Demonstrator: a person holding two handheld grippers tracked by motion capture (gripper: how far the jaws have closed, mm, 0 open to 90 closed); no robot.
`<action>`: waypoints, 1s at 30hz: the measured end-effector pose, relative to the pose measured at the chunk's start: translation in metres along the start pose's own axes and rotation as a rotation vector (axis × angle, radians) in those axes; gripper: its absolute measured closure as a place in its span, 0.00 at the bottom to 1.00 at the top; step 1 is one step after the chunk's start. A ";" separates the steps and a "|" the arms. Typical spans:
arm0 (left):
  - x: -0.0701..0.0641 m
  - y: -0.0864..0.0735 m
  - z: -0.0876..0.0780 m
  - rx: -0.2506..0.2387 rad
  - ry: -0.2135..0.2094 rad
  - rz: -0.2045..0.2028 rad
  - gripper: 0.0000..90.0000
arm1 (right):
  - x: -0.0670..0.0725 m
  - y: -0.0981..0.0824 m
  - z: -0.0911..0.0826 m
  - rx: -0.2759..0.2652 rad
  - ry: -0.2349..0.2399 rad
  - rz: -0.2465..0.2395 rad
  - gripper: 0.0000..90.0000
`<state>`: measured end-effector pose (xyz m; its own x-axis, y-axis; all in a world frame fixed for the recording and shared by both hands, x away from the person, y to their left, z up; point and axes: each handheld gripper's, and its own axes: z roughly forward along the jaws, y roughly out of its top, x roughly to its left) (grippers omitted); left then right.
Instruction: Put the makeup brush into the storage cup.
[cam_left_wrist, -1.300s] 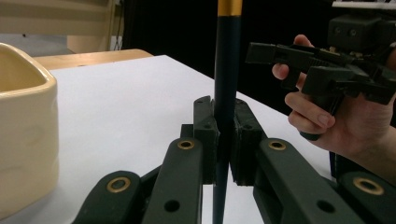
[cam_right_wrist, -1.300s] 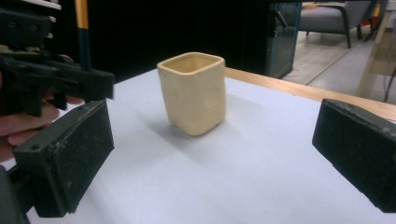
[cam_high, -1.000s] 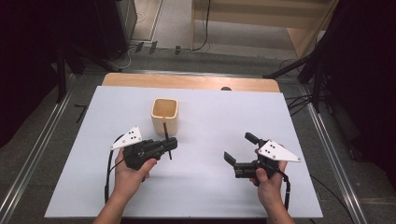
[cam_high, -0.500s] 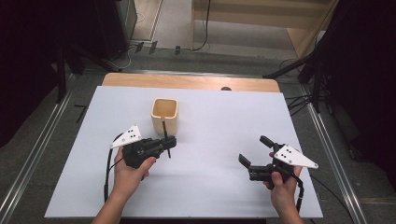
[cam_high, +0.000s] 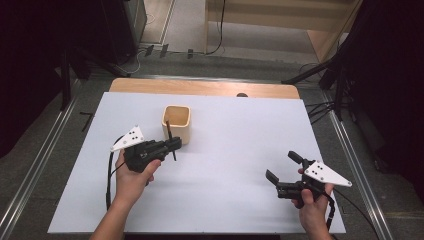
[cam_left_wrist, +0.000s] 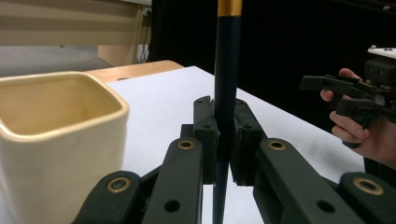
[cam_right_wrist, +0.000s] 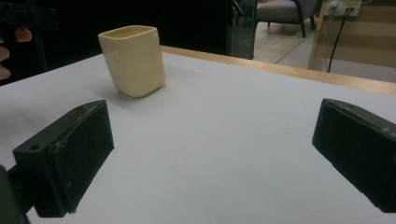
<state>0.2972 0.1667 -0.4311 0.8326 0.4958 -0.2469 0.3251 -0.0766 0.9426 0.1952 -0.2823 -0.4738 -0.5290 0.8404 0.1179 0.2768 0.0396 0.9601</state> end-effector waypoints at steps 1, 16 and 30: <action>0.001 0.002 0.000 0.000 0.004 0.002 0.94 | -0.001 0.000 0.000 -0.001 0.001 0.003 0.00; 0.023 0.027 0.010 -0.031 0.048 0.011 0.94 | -0.001 -0.003 -0.002 0.010 -0.006 0.001 0.00; 0.033 0.050 0.019 -0.049 0.076 0.020 0.94 | 0.000 -0.006 0.000 0.015 -0.001 -0.006 0.00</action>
<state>0.3493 0.1623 -0.3967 0.8014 0.5594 -0.2118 0.2847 -0.0452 0.9576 0.1936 -0.2829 -0.4791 -0.5298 0.8408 0.1114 0.2858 0.0533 0.9568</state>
